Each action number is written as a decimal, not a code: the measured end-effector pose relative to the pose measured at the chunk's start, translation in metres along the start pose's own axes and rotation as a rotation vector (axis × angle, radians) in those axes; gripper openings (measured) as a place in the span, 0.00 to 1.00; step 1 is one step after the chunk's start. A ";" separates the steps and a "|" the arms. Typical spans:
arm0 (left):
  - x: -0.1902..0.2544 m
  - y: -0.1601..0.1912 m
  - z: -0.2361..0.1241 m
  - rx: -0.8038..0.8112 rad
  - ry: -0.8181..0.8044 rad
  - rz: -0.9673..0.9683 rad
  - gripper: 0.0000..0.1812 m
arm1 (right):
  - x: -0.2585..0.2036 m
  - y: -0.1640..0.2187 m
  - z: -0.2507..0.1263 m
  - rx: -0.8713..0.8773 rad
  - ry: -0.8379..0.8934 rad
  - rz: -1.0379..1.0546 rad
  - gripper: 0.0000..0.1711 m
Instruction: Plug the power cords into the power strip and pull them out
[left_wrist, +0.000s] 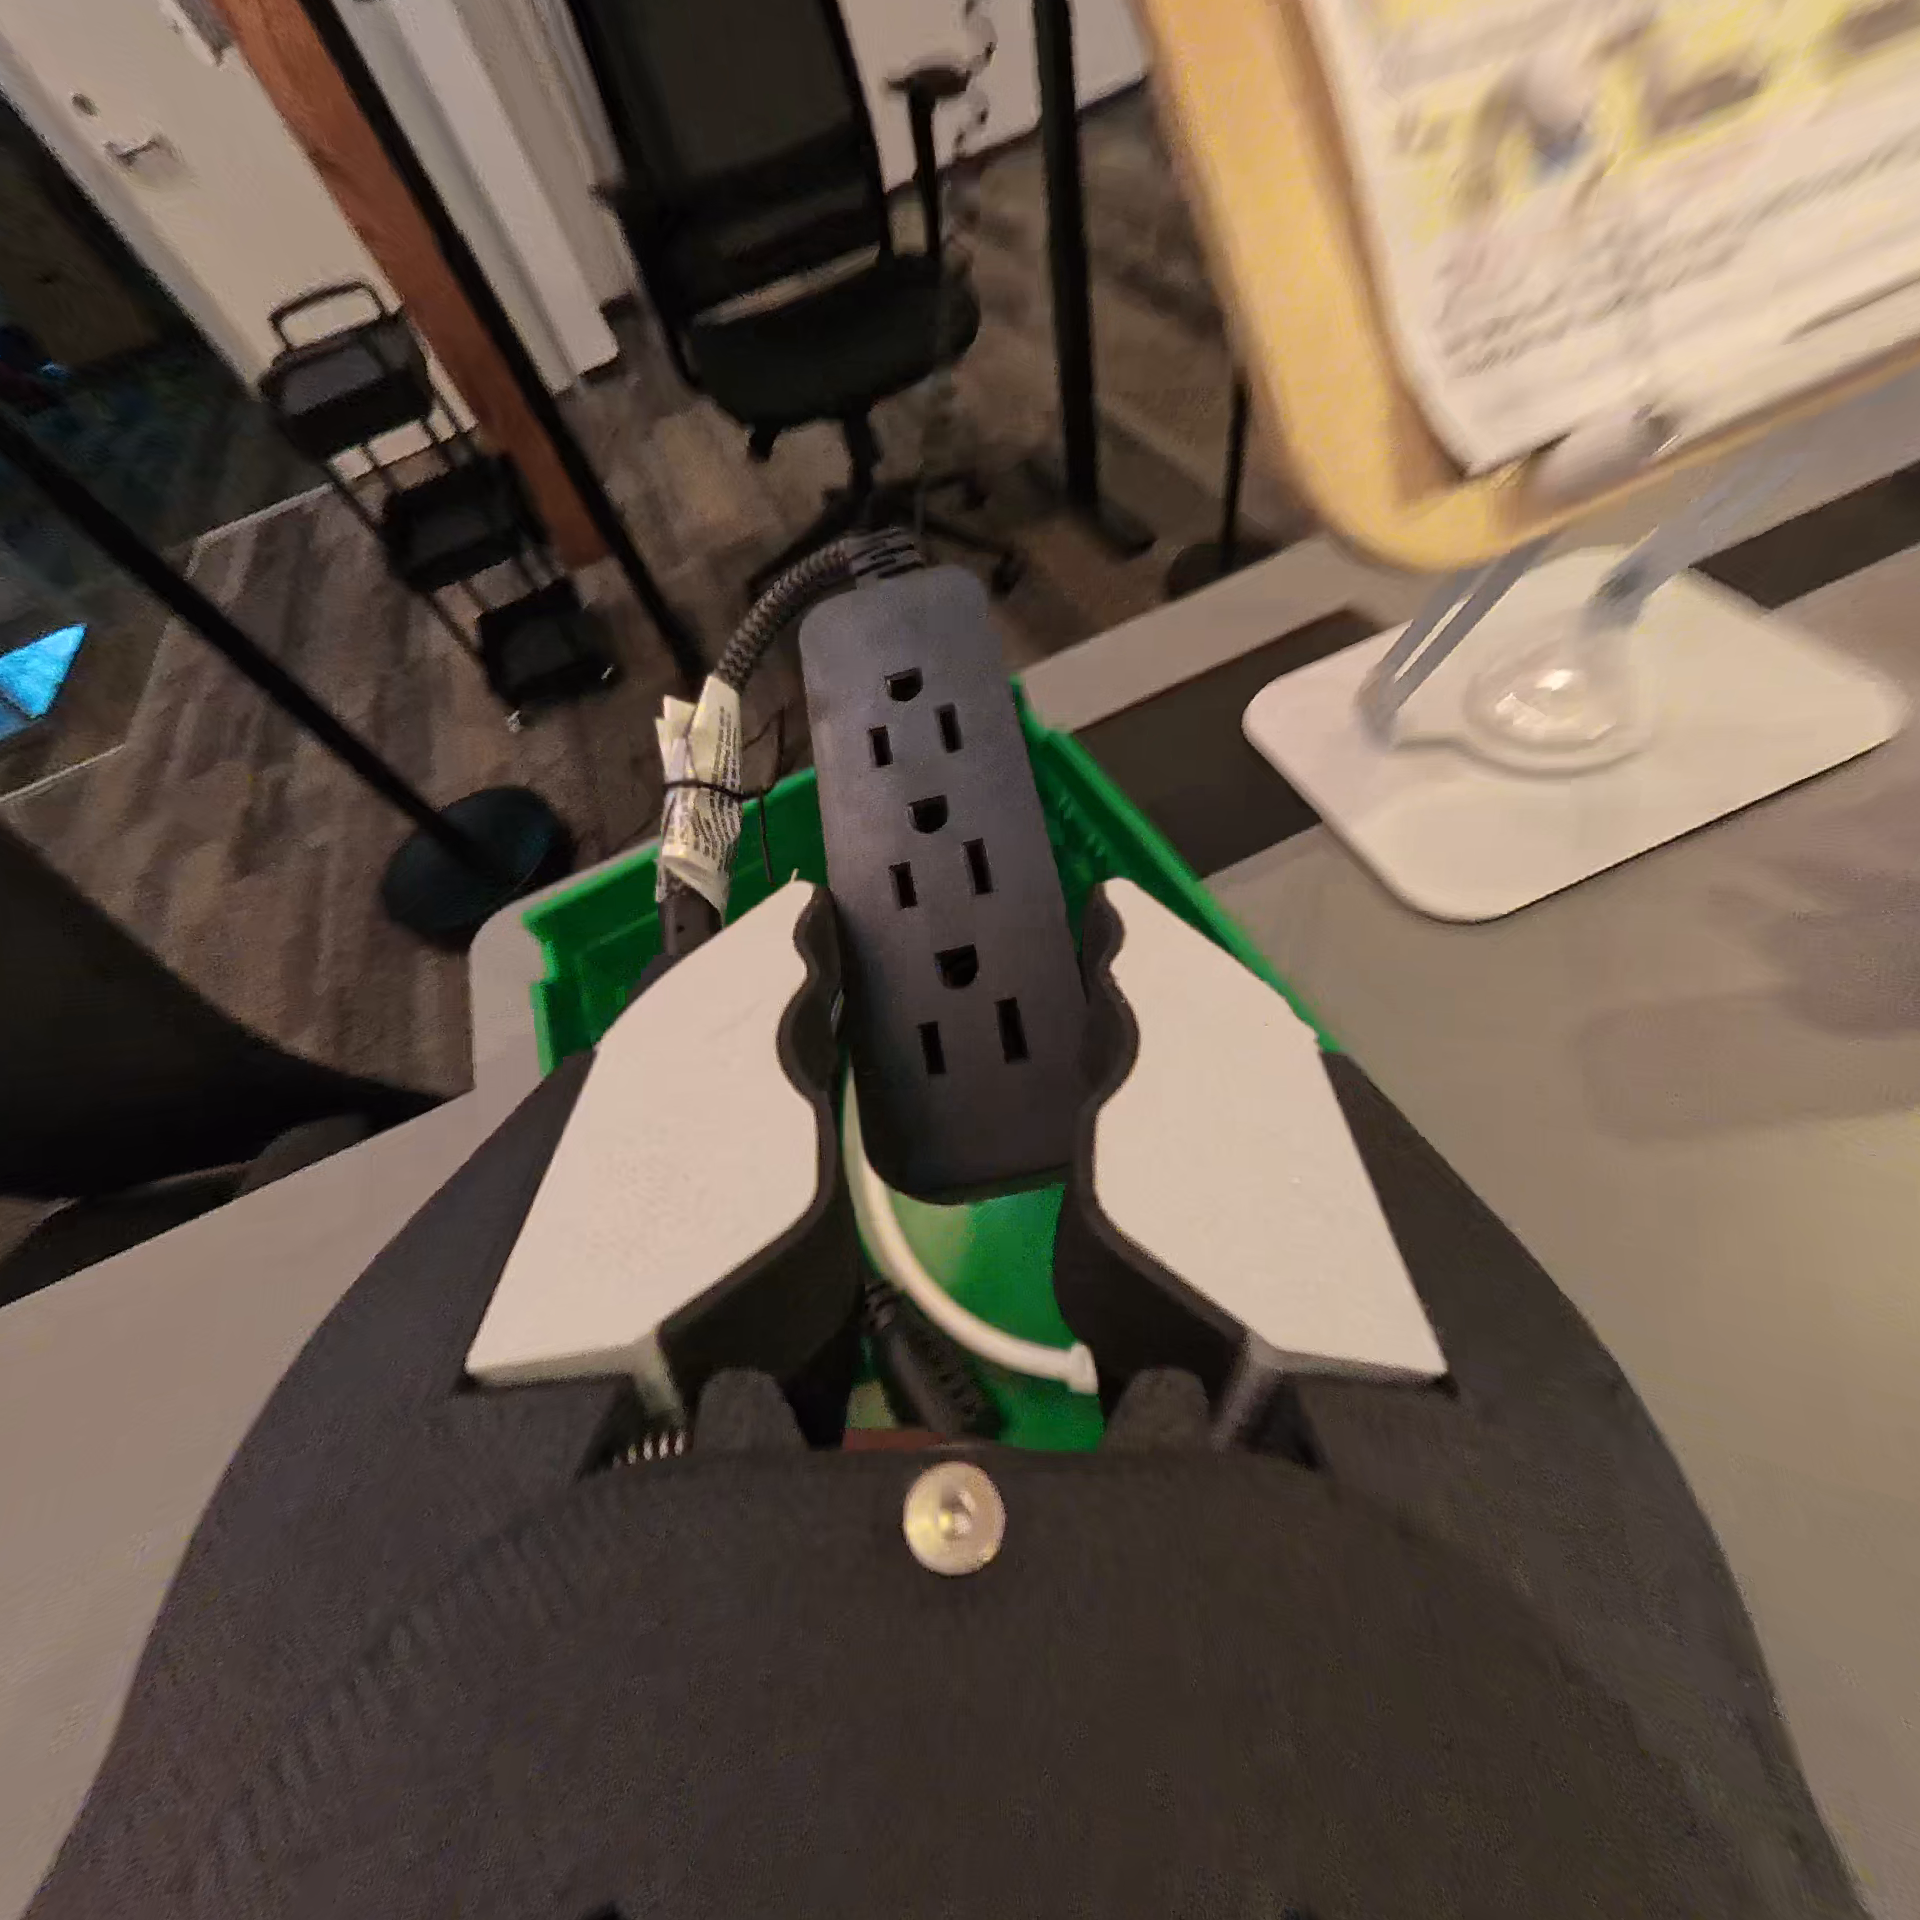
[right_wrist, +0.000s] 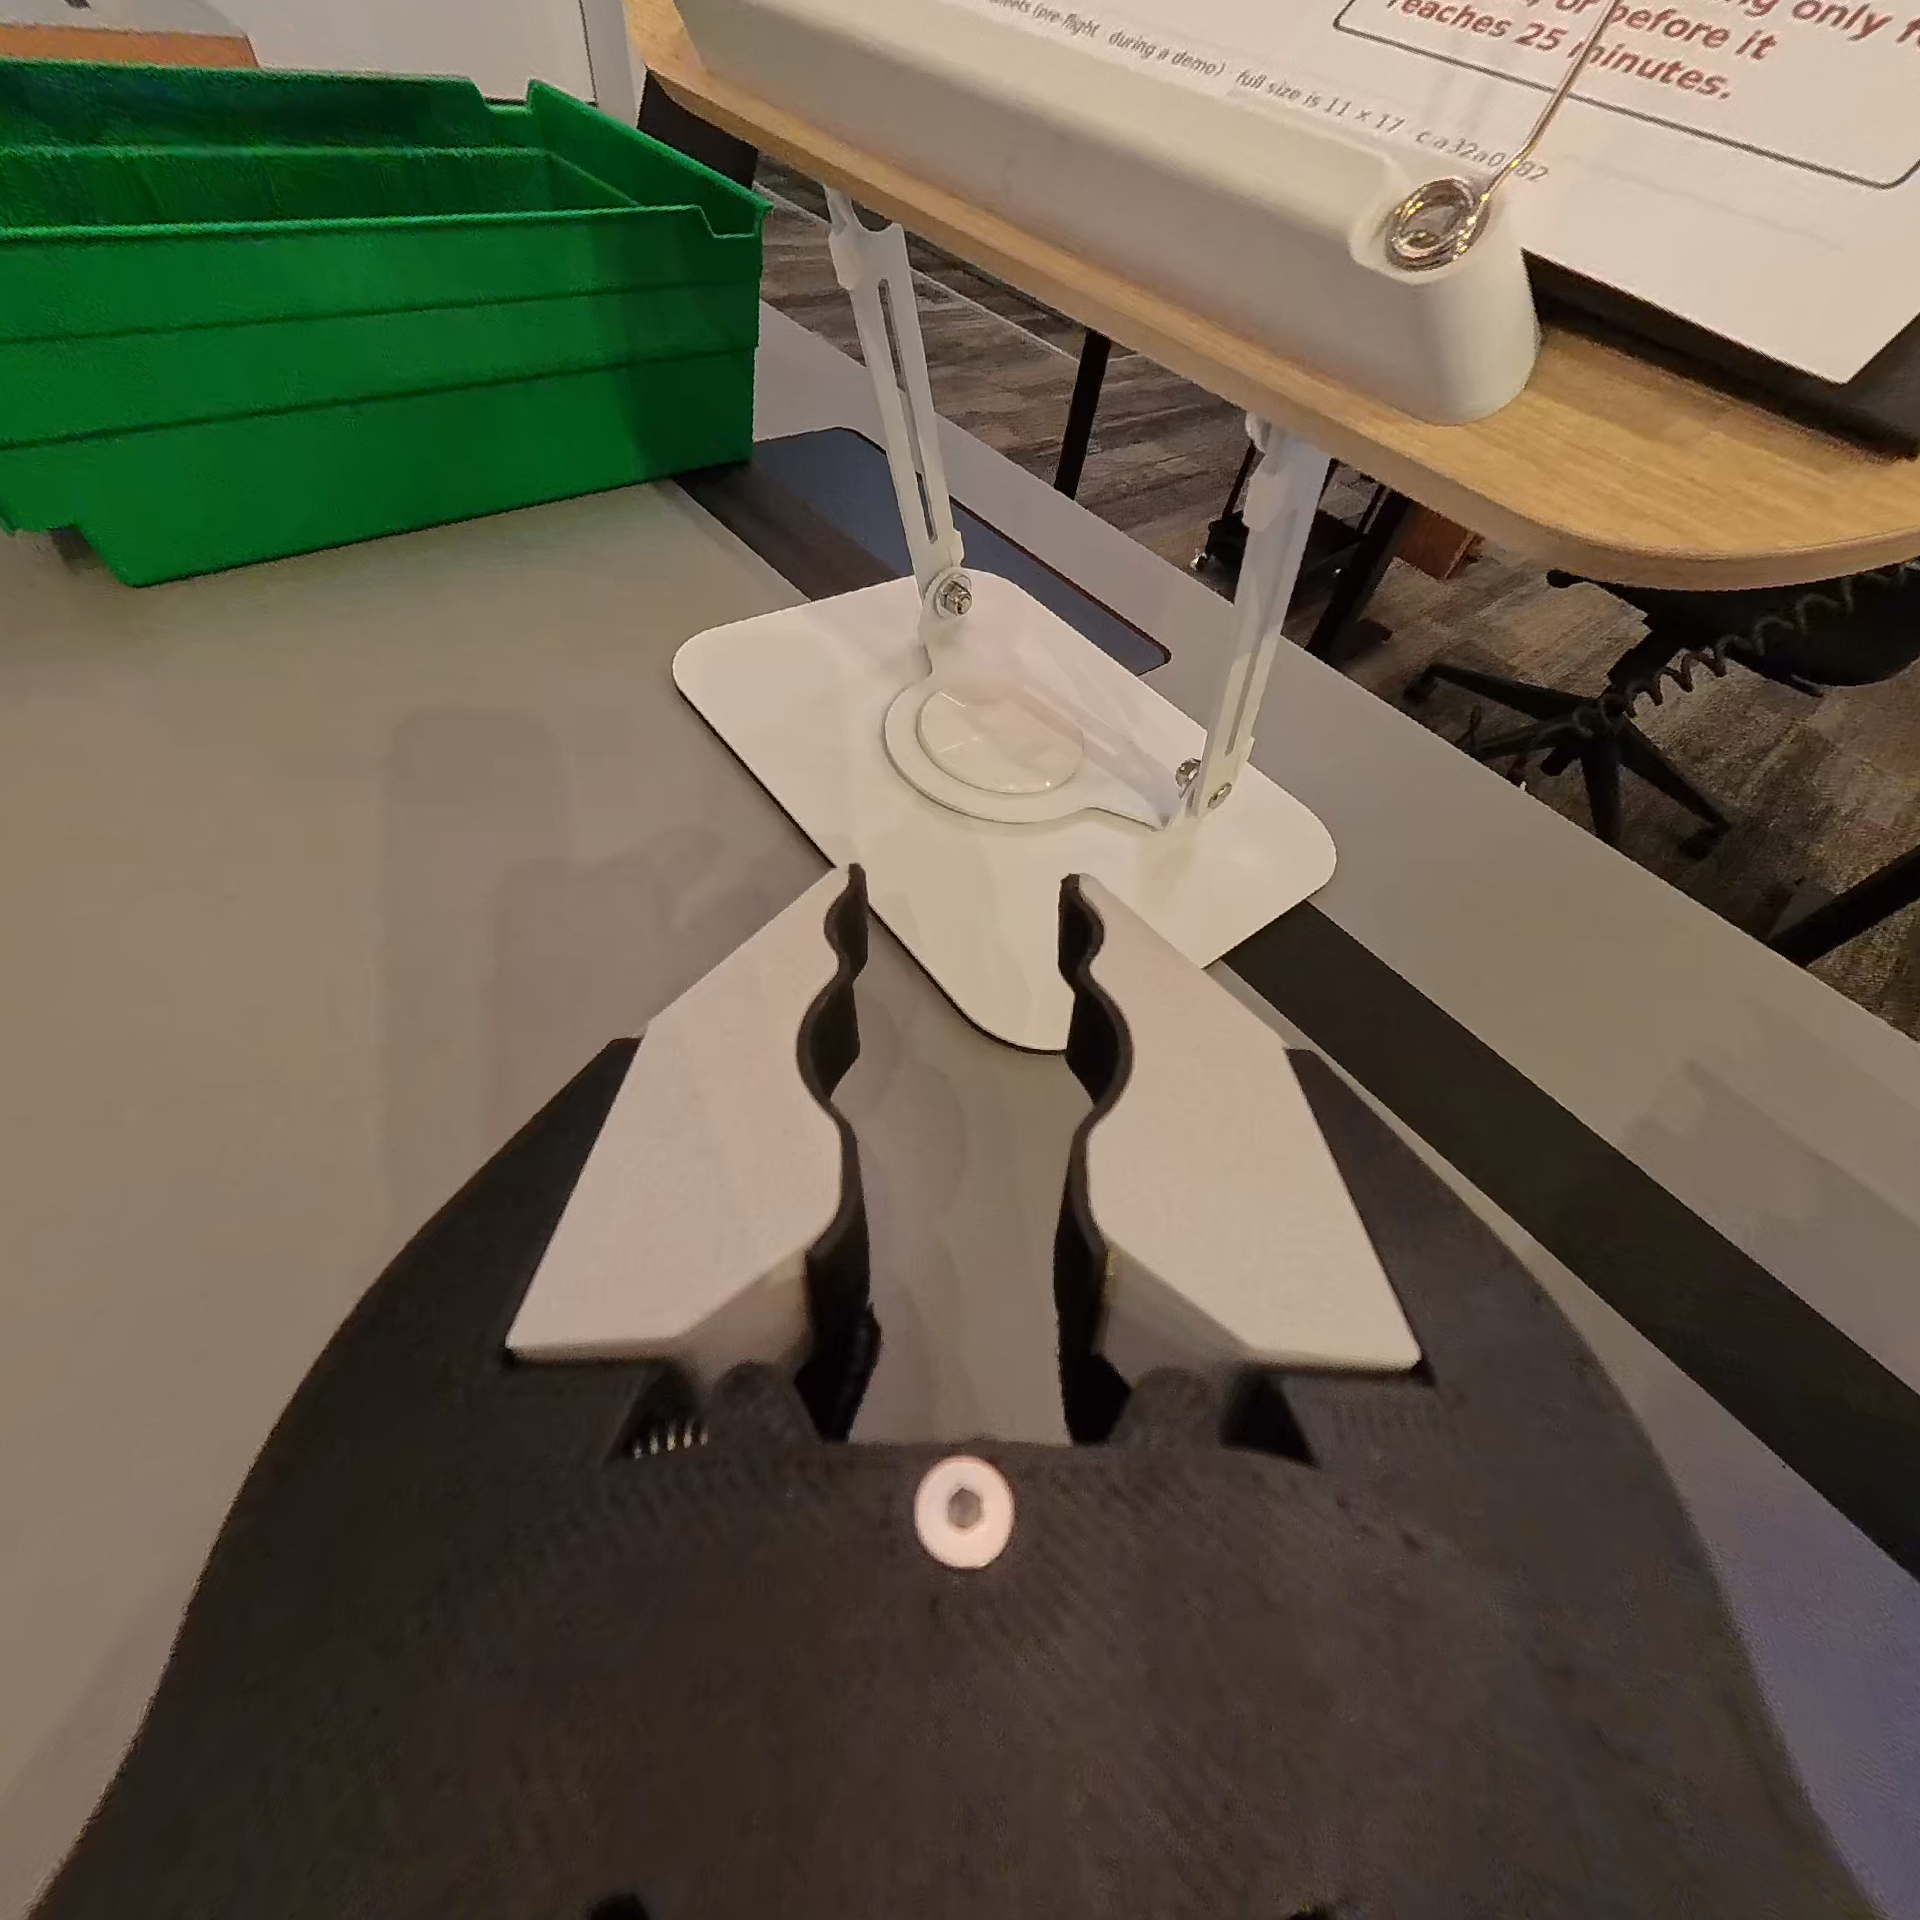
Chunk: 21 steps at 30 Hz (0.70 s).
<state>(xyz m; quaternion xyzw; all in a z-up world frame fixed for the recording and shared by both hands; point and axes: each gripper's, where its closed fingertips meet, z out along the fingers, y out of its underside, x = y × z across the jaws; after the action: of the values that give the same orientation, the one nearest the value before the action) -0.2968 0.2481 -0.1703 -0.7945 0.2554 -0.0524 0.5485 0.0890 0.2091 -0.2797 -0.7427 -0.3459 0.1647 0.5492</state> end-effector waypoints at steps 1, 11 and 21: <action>0.003 -0.010 -0.006 0.032 0.023 -0.019 0.24 | 0.000 0.000 0.000 0.002 0.000 0.003 0.20; 0.089 -0.076 -0.046 0.157 0.159 0.125 0.24 | 0.005 -0.003 -0.003 0.016 0.006 0.018 0.20; 0.242 -0.063 -0.024 0.119 0.446 0.281 0.24 | 0.020 -0.004 -0.010 0.030 0.035 0.046 0.20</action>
<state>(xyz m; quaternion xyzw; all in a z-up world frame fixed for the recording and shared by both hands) -0.0741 0.1323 -0.1515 -0.6863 0.4741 -0.1645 0.5265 0.1079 0.2162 -0.2702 -0.7449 -0.3167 0.1693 0.5623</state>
